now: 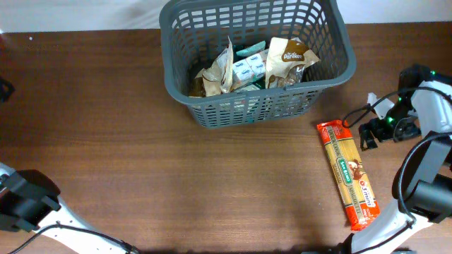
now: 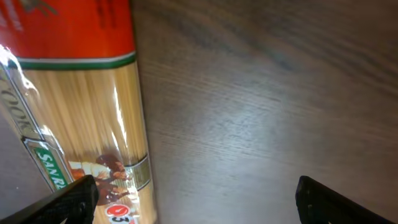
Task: Pack container
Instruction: 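Move the right gripper to the top end of the spaghetti package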
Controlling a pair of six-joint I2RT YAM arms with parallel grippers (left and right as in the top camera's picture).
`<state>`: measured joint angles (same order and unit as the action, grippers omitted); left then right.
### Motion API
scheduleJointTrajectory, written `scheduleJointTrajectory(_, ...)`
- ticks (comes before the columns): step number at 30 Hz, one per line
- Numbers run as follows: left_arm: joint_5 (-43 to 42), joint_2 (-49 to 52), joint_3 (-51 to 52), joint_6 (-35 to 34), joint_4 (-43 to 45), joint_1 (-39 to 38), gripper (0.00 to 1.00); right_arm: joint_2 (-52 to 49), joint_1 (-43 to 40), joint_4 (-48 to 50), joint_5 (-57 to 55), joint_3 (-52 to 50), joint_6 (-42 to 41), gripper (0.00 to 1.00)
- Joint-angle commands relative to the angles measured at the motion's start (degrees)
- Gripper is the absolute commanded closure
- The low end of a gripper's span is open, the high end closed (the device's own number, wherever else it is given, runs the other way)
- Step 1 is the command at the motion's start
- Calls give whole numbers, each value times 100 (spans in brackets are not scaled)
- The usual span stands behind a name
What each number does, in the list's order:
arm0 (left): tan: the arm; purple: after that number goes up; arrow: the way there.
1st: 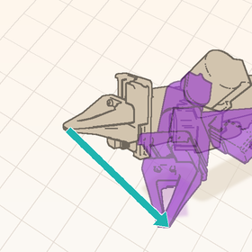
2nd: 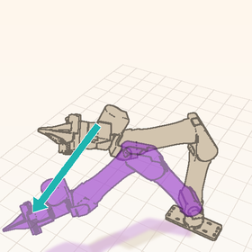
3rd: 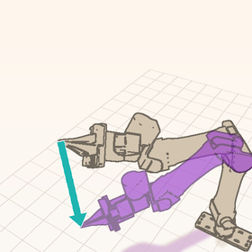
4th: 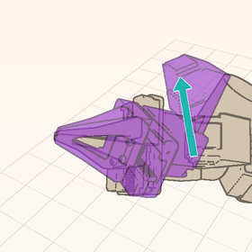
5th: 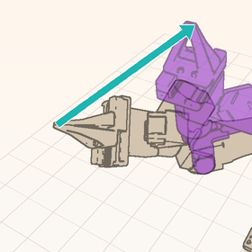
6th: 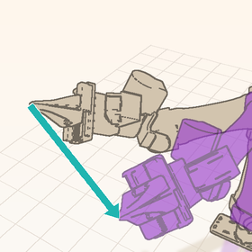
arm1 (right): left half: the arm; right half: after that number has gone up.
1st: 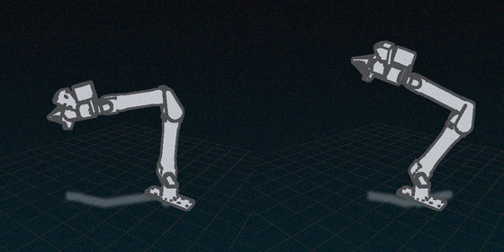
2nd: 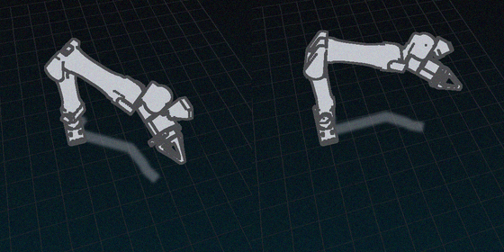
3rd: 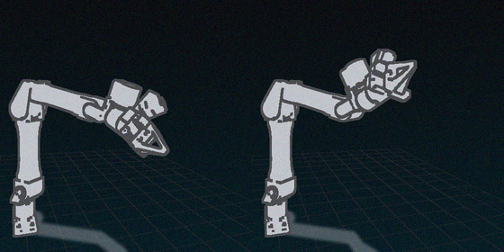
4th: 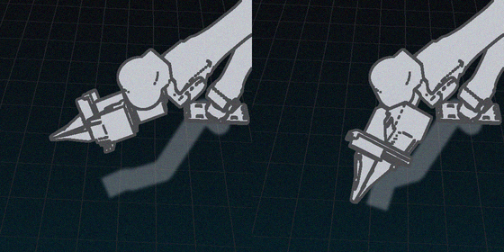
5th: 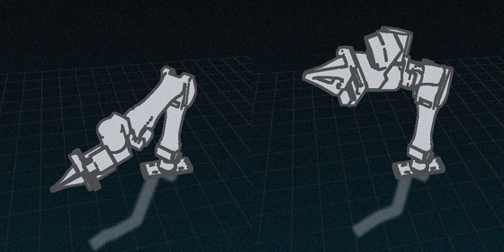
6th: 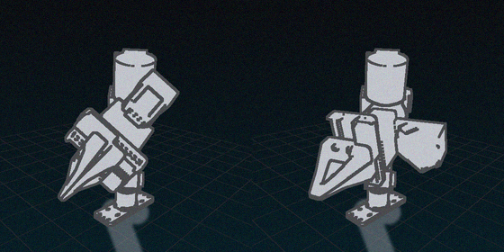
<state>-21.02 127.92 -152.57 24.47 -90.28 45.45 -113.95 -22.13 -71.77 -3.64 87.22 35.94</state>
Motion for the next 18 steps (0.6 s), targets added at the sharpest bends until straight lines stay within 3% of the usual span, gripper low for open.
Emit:
scheduleJointTrajectory(1, -22, -42, -4, 98, -20, 4, 1, 105, 125, 17, 101, -236, -105, 1)
scheduleJointTrajectory(4, -22, -42, -4, 98, -7, 4, 1, 105, 299, 48, 549, -275, -105, 1)
scheduleJointTrajectory(18, -22, -42, -4, 225, 0, 4, 1, 105, 804, -37, 625, -494, -234, 1)
